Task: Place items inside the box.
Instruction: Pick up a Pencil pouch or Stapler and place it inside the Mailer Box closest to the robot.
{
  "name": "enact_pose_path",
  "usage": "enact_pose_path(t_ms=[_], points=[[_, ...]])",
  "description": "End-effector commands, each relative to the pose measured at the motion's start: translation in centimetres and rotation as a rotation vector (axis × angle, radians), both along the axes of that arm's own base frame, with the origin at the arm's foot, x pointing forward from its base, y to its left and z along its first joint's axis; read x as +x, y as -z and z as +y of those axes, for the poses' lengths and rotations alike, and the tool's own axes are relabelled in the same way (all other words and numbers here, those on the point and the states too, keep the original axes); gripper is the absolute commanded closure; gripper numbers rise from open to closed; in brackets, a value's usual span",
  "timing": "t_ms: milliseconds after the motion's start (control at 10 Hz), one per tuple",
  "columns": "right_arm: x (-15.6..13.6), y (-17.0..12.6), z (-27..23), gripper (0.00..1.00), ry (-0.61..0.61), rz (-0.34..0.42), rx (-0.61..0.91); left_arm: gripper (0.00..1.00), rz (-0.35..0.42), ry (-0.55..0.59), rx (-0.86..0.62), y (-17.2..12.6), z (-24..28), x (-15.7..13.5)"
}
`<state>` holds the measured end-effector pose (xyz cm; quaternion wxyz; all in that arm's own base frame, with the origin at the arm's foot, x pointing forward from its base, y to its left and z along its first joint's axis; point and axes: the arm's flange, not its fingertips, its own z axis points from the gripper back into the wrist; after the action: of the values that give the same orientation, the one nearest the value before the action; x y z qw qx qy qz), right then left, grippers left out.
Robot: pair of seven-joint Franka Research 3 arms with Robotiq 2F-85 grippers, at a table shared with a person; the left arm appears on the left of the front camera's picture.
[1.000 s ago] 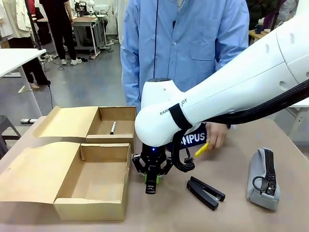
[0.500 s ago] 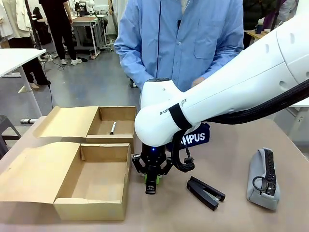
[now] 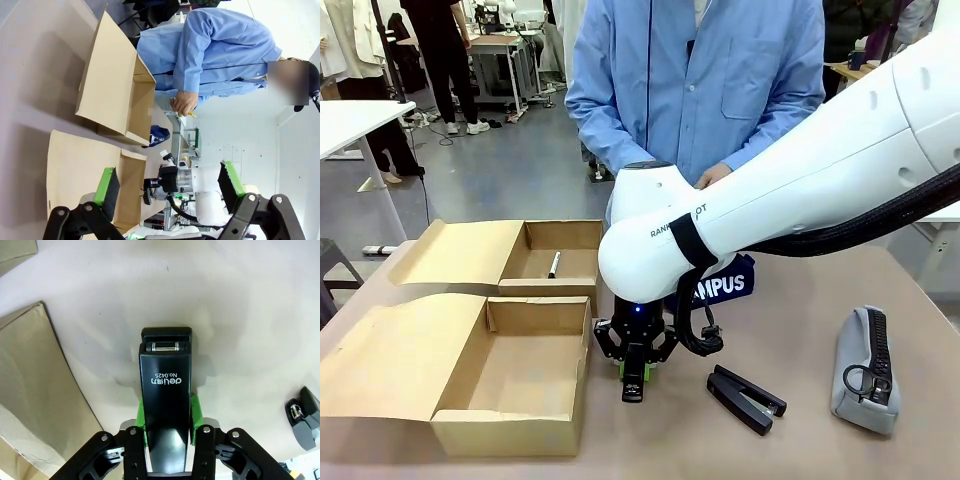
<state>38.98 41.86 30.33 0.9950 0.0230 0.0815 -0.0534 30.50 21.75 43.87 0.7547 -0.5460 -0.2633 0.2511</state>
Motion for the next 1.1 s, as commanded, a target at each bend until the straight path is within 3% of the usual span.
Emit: enact_pose_path(t_ms=[0, 400, 1000], points=[[0.3, -0.5, 0.5, 1.0, -0.017, -0.007, -0.021, 0.0, -0.024, 0.006, 0.002, 0.0, 0.0, -0.1], [-0.2, -1.3, 0.7, 1.0, -0.023, -0.021, -0.012, 0.0, -0.024, 0.006, 0.002, 0.0, 0.0, -0.1], [-5.7, -12.5, 1.8, 1.0, -0.068, -0.138, 0.092, 0.0, -0.024, 0.006, 0.002, 0.0, 0.0, -0.1]])
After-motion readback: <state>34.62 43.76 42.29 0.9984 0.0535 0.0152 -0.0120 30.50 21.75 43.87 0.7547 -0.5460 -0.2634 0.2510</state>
